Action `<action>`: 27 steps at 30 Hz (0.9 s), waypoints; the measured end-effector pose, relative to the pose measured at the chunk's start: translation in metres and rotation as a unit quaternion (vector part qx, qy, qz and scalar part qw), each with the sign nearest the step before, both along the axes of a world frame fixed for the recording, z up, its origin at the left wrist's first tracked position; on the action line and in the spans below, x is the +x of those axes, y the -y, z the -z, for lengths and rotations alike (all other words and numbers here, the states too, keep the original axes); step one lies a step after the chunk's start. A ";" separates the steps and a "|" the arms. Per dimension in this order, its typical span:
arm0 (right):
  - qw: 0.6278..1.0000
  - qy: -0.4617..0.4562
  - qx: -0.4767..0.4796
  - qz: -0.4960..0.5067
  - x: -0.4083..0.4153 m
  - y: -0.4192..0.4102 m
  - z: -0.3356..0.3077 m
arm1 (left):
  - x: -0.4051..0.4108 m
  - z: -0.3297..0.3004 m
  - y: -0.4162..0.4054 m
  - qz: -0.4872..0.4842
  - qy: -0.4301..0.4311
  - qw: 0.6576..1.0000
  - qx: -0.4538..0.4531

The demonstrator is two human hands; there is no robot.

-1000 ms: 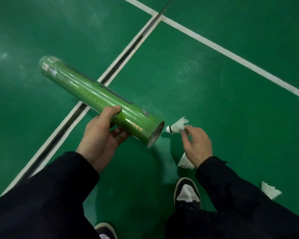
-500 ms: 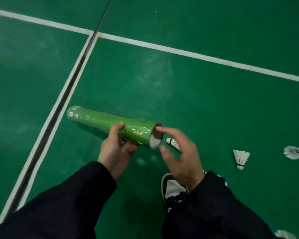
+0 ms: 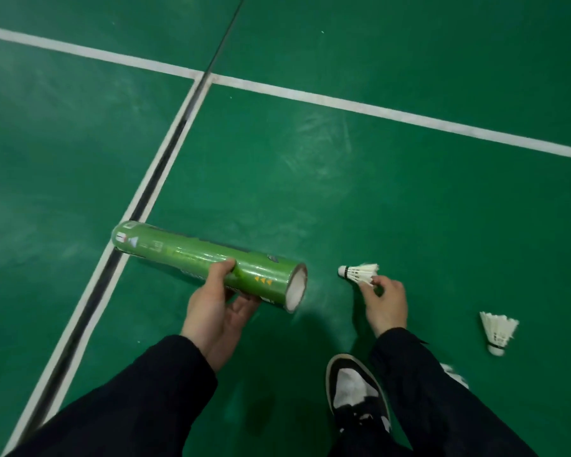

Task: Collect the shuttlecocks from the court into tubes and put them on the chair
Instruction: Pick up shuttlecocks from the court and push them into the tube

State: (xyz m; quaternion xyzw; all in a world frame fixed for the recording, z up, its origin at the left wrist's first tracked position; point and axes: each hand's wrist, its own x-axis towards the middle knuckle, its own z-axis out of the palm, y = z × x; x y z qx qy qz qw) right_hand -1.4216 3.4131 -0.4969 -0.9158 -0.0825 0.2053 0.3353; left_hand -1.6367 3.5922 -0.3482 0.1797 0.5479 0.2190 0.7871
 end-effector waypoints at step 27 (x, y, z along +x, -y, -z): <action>0.907 -0.115 0.065 0.400 -0.045 0.181 -0.072 | 0.082 0.015 0.118 0.219 -0.022 0.975 0.040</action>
